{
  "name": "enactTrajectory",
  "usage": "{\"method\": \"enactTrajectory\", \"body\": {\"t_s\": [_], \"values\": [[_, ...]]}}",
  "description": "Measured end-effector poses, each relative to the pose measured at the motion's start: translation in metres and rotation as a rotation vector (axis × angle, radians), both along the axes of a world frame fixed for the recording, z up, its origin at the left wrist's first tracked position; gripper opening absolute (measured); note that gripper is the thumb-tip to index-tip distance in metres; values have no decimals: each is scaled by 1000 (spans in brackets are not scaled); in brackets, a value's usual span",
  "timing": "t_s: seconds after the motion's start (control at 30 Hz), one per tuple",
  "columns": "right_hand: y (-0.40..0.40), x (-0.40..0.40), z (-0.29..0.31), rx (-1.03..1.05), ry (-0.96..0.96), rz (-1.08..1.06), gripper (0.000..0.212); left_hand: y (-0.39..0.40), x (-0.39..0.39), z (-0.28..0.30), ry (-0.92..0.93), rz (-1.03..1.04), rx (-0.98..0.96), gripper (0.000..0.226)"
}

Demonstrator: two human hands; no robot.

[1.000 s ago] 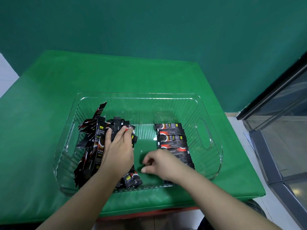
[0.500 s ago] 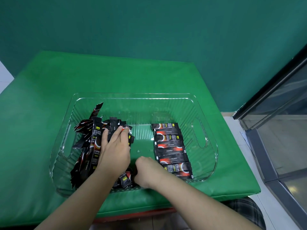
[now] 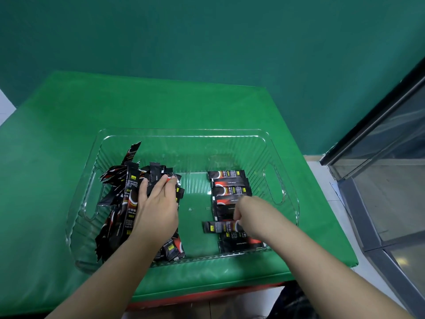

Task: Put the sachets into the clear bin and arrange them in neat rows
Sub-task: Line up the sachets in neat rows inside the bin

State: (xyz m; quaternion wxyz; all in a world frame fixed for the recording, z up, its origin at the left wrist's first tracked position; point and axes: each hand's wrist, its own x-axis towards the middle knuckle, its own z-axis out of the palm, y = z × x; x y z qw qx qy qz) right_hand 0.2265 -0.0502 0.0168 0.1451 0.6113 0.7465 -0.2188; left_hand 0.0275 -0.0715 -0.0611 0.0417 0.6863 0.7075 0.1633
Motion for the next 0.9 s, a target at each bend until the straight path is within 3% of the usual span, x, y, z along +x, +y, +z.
{"method": "enactTrajectory", "body": {"t_s": [0.13,0.27,0.37,0.9], "values": [[-9,-4,1,72,-154,66,40,0,0,-1,13,-4,-2,57],[-14,-9,-18,153,16,301,63,0,0,-1,21,-4,-6,58],[-16,-12,-31,98,102,391,62,1,-1,-1,24,-9,-2,57],[-9,-3,-35,35,125,434,47,-1,0,3,20,-5,-3,57]]}}
